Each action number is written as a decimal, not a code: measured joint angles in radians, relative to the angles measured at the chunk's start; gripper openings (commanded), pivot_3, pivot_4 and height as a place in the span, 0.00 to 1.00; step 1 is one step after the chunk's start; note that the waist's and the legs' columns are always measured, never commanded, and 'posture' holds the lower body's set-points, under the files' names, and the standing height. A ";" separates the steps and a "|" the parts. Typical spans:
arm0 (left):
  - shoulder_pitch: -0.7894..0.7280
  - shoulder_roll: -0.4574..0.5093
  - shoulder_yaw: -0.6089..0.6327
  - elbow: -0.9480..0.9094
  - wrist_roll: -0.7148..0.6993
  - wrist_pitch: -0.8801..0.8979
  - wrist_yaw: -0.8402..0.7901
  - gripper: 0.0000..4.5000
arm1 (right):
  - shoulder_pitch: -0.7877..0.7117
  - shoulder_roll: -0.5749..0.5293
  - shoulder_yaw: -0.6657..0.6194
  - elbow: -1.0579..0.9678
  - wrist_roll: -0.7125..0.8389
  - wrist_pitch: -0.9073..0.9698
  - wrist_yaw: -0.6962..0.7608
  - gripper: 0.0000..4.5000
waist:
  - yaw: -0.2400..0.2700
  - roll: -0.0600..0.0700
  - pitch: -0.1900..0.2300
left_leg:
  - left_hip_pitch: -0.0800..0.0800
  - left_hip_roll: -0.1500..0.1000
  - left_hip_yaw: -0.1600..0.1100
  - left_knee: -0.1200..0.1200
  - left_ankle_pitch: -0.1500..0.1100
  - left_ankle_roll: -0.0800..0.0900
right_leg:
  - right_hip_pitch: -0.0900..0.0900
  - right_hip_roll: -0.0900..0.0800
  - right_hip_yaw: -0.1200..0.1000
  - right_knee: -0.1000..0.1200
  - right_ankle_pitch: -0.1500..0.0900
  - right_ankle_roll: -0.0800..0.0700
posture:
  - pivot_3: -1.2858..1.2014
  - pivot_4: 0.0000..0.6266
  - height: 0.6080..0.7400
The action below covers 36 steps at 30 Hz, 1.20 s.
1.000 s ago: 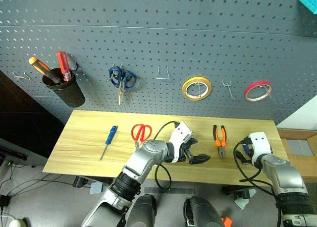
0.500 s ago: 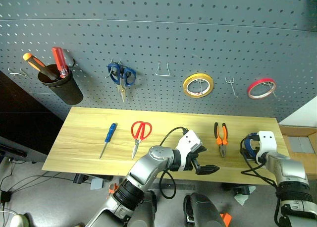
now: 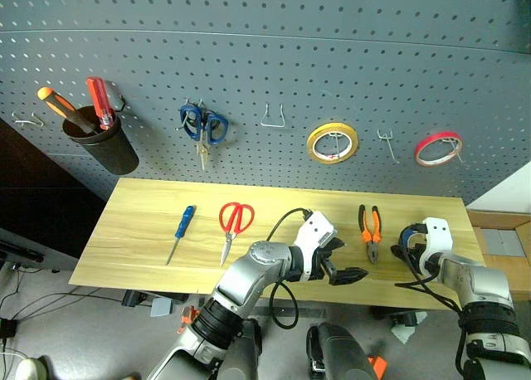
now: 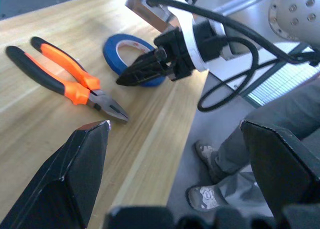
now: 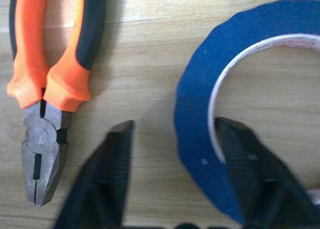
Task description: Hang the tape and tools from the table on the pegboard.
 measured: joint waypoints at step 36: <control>0.124 0.165 0.438 -0.421 -0.422 0.289 0.104 1.00 | 0.585 0.041 0.330 -0.833 -0.592 -0.768 -0.374 0.09 | -0.011 -0.002 -0.114 | -0.007 -0.001 0.000 0.002 0.000 -0.012 | -0.009 0.000 0.001 0.003 -0.006 0.011 | 0.51 0.08 1.00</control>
